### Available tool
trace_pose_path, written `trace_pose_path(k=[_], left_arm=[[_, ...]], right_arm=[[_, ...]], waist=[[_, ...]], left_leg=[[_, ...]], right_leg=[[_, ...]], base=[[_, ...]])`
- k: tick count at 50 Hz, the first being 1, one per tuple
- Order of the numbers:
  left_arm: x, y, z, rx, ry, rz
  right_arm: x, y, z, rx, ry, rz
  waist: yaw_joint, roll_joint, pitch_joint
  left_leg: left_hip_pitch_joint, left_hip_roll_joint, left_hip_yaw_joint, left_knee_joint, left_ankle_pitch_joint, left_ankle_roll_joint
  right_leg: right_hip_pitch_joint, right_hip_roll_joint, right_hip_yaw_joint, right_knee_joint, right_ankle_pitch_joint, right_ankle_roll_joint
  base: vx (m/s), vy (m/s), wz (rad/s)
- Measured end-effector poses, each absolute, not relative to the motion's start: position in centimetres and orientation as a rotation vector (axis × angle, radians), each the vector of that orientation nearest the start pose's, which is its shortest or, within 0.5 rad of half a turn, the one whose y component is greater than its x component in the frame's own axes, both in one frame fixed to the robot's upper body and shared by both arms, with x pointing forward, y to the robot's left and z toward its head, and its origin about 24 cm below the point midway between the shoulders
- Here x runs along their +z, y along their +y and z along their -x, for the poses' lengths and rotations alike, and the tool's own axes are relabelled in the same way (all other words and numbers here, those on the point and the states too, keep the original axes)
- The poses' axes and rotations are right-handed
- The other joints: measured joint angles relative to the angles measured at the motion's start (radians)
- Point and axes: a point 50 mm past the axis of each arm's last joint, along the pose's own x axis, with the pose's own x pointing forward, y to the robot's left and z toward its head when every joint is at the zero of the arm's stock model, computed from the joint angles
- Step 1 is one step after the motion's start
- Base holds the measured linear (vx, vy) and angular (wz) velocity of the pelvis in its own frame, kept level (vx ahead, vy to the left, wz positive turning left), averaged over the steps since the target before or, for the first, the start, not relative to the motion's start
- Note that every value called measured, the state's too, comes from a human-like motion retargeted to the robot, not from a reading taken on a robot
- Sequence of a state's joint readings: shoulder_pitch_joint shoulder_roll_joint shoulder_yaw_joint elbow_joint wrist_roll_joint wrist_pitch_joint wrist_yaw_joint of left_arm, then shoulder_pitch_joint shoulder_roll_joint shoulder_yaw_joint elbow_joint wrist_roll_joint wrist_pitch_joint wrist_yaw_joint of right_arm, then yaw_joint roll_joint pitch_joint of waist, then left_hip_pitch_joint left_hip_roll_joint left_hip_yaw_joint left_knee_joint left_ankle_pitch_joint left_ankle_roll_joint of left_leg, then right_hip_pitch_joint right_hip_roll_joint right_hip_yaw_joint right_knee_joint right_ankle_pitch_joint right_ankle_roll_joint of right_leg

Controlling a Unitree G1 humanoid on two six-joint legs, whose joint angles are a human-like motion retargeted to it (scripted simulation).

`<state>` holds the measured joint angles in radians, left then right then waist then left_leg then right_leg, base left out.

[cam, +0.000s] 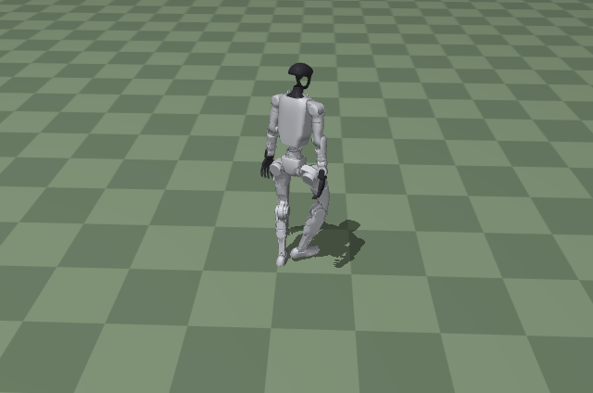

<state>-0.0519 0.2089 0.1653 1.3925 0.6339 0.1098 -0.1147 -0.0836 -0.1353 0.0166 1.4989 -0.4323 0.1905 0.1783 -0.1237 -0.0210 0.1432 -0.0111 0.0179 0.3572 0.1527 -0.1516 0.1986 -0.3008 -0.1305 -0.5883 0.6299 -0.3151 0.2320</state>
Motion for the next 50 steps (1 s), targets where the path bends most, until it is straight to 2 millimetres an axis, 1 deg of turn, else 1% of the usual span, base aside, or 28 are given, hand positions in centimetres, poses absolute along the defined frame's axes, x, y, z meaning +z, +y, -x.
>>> trace_pose_path(k=[3,4,5,7,8,10,13,14,17,20,23,25,28,31,33,35,37,38,39,41,42,43,44,45,46,47,48,50], left_arm=[[-16.7,23.7,-7.0,-0.206,1.448,-0.509],[-16.7,23.5,-7.2,-0.209,1.435,-0.504],[-16.7,23.4,-7.5,-0.213,1.424,-0.500],[-16.7,23.0,-7.9,-0.224,1.415,-0.487],[-16.7,22.8,-8.1,-0.231,1.413,-0.481],[-16.8,22.2,-8.4,-0.252,1.406,-0.472],[-16.9,21.4,-8.4,-0.294,1.394,-0.470],[-16.9,21.3,-8.5,-0.314,1.386,-0.478],[-16.9,21.2,-8.4,-0.374,1.363,-0.525],[-17.0,21.6,-7.2,-0.369,1.380,-0.567],[-17.2,22.3,-5.8,-0.312,1.441,-0.549],[-17.2,22.6,-5.4,-0.288,1.464,-0.520],[-17.1,23.0,-5.3,-0.263,1.472,-0.473],[-17.2,23.1,-4.3,-0.259,1.507,-0.452],[-17.3,23.1,-3.3,-0.267,1.542,-0.450],[-17.3,23.1,-2.0,-0.289,1.581,-0.449],[-17.4,22.8,-0.6,-0.322,1.628,-0.445],[-17.4,22.6,0.1,-0.341,1.650,-0.445],[-17.4,22.5,0.6,-0.355,1.672,-0.443],[-17.4,22.5,1.6,-0.373,1.711,-0.435],[-17.4,22.5,2.1,-0.378,1.725,-0.428],[-17.4,22.4,2.4,-0.379,1.734,-0.418],[-17.4,22.2,2.9,-0.365,1.742,-0.405],[-17.4,22.0,3.5,-0.343,1.751,-0.389],[-17.4,21.6,4.0,-0.306,1.752,-0.369],[-17.5,21.1,4.4,-0.270,1.751,-0.349],[-17.6,20.6,4.6,-0.235,1.745,-0.328],[-17.7,19.1,4.8,-0.230,1.738,-0.277]], right_arm=[[-17.5,-20.4,-3.8,0.356,1.679,0.387],[-17.5,-20.4,-3.5,0.363,1.691,0.382],[-17.5,-20.3,-3.3,0.369,1.704,0.375],[-17.5,-20.2,-2.9,0.377,1.721,0.353],[-17.5,-20.1,-2.7,0.378,1.730,0.340],[-17.5,-20.2,-2.4,0.375,1.747,0.316],[-17.5,-20.4,-1.8,0.377,1.764,0.303],[-17.4,-20.6,-1.5,0.374,1.770,0.299],[-17.3,-21.2,-0.6,0.350,1.802,0.290],[-17.1,-21.7,0.3,0.321,1.848,0.290],[-17.1,-21.7,0.4,0.290,1.860,0.267],[-17.1,-21.7,0.1,0.261,1.841,0.235],[-17.2,-21.5,-1.2,0.292,1.788,0.208],[-17.1,-21.8,-3.0,0.311,1.742,0.266],[-17.0,-22.1,-4.6,0.306,1.703,0.332],[-16.9,-22.1,-6.6,0.307,1.646,0.387],[-16.6,-21.7,-8.6,0.324,1.573,0.422],[-16.5,-21.5,-9.7,0.335,1.534,0.433],[-16.2,-21.3,-10.9,0.350,1.493,0.444],[-15.7,-20.4,-13.4,0.383,1.407,0.462],[-15.3,-19.9,-14.6,0.398,1.363,0.470],[-14.9,-19.5,-15.9,0.412,1.320,0.478],[-14.6,-18.8,-16.9,0.429,1.283,0.485],[-14.3,-18.2,-17.8,0.448,1.249,0.491],[-14.1,-17.4,-18.4,0.460,1.224,0.496],[-13.9,-16.7,-18.8,0.467,1.202,0.499],[-13.9,-16.0,-19.1,0.461,1.187,0.497],[-14.1,-14.9,-18.9,0.428,1.187,0.480]], waist=[[-0.002,-0.023,0.005],[-0.003,-0.030,0.006],[-0.005,-0.037,0.007],[-0.008,-0.047,0.011],[-0.016,-0.044,0.015],[-0.048,-0.030,0.023],[-0.045,-0.017,0.019],[-0.044,-0.014,0.018],[-0.050,-0.006,0.012],[-0.057,0.002,-0.004],[0.006,-0.032,0.032],[0.057,-0.070,0.069],[0.106,-0.066,0.110],[0.139,-0.028,0.104],[0.149,-0.008,0.088],[0.153,0.005,0.068],[0.144,0.004,0.044],[0.132,0.005,0.031],[0.130,0.011,0.024],[0.141,0.033,0.022],[0.146,0.042,0.024],[0.148,0.040,0.027],[0.145,0.029,0.023],[0.140,0.014,0.016],[0.152,-0.005,0.009],[0.163,-0.020,0.002],[0.172,-0.026,-0.003],[0.215,-0.043,-0.014]], left_leg=[[0.045,-0.036,0.044,-0.025,-0.024,0.016],[0.062,-0.048,0.061,-0.033,-0.034,0.024],[0.079,-0.060,0.077,-0.041,-0.045,0.032],[0.110,-0.076,0.113,-0.050,-0.058,0.041],[0.120,-0.079,0.113,-0.049,-0.063,0.045],[0.138,-0.082,0.101,-0.045,-0.075,0.062],[0.180,-0.083,0.144,-0.048,-0.105,0.063],[0.196,-0.085,0.159,-0.051,-0.111,0.063],[0.240,-0.099,0.182,-0.063,-0.107,0.063],[0.266,-0.101,0.200,-0.036,-0.056,0.063],[0.311,-0.050,0.280,0.146,0.020,0.063],[0.281,-0.005,0.249,0.365,0.052,0.063],[0.103,0.097,0.126,0.773,-0.020,0.063],[-0.094,0.144,0.050,0.984,-0.073,0.063],[-0.189,0.165,0.057,1.004,-0.091,0.063],[-0.265,0.155,0.088,0.933,-0.093,0.063],[-0.335,0.058,0.103,0.746,-0.060,0.055],[-0.364,-0.008,0.084,0.619,-0.032,0.030],[-0.378,-0.045,0.045,0.500,-0.005,-0.032],[-0.377,-0.068,-0.052,0.291,0.043,-0.183],[-0.373,-0.068,-0.097,0.218,0.073,-0.221],[-0.373,-0.069,-0.138,0.183,0.118,-0.192],[-0.374,-0.072,-0.140,0.203,0.112,-0.153],[-0.376,-0.075,-0.123,0.250,0.081,-0.108],[-0.378,-0.062,-0.046,0.316,0.034,-0.058],[-0.381,-0.056,-0.008,0.363,0.019,-0.019],[-0.387,-0.066,-0.049,0.372,0.067,-0.002],[-0.413,-0.104,-0.108,0.447,0.105,0.063]], right_leg=[[0.000,0.002,-0.070,-0.126,-0.064,-0.070],[0.002,0.004,-0.078,-0.162,-0.055,-0.101],[0.005,0.005,-0.084,-0.194,-0.034,-0.134],[0.002,0.006,-0.036,-0.188,0.084,-0.201],[-0.009,0.013,0.011,-0.166,0.092,-0.193],[-0.029,0.016,0.070,-0.128,0.105,-0.202],[0.004,0.024,0.043,-0.121,0.121,-0.276],[0.015,0.023,0.035,-0.117,0.126,-0.287],[0.015,0.032,0.097,-0.084,0.130,-0.279],[0.045,0.046,0.135,-0.097,0.133,-0.285],[0.161,0.101,0.238,-0.169,0.131,-0.323],[0.249,0.103,0.303,-0.225,0.126,-0.350],[0.341,0.125,0.308,-0.335,0.174,-0.405],[0.379,0.159,0.302,-0.422,0.217,-0.416],[0.393,0.171,0.302,-0.461,0.231,-0.407],[0.402,0.167,0.297,-0.491,0.248,-0.385],[0.398,0.126,0.283,-0.517,0.272,-0.343],[0.394,0.103,0.264,-0.524,0.276,-0.321],[0.397,0.105,0.266,-0.527,0.273,-0.312],[0.421,0.141,0.281,-0.534,0.259,-0.309],[0.441,0.157,0.283,-0.542,0.254,-0.307],[0.465,0.159,0.281,-0.555,0.251,-0.304],[0.489,0.153,0.276,-0.566,0.248,-0.299],[0.511,0.142,0.269,-0.576,0.247,-0.294],[0.520,0.125,0.298,-0.573,0.250,-0.286],[0.529,0.113,0.318,-0.570,0.257,-0.278],[0.538,0.110,0.319,-0.565,0.271,-0.269],[0.561,0.085,0.276,-0.558,0.316,-0.241]], base=[[0.19,0.08,-1.21],[0.30,0.03,-1.01],[0.31,0.03,-0.92],[0.24,0.05,-0.82],[0.26,0.05,-0.46],[0.35,0.03,-0.18],[0.39,0.00,-0.72],[0.43,0.01,-0.74],[0.45,0.03,-0.35],[0.50,-0.03,-0.47],[0.68,-0.33,-1.42],[0.68,-0.54,-1.29],[0.52,-0.41,-0.52],[0.12,0.17,-0.09],[0.16,0.42,0.09],[0.13,0.59,0.26],[0.07,0.77,0.63],[0.17,0.62,0.57],[0.28,0.39,0.20],[0.44,0.17,-0.47],[0.48,0.13,-0.61],[0.49,0.11,-0.47],[0.53,0.10,-0.33],[0.61,0.13,-0.48],[0.64,0.15,-0.65],[0.59,0.13,-0.79],[0.57,0.12,-0.75],[0.63,0.02,-0.91]])
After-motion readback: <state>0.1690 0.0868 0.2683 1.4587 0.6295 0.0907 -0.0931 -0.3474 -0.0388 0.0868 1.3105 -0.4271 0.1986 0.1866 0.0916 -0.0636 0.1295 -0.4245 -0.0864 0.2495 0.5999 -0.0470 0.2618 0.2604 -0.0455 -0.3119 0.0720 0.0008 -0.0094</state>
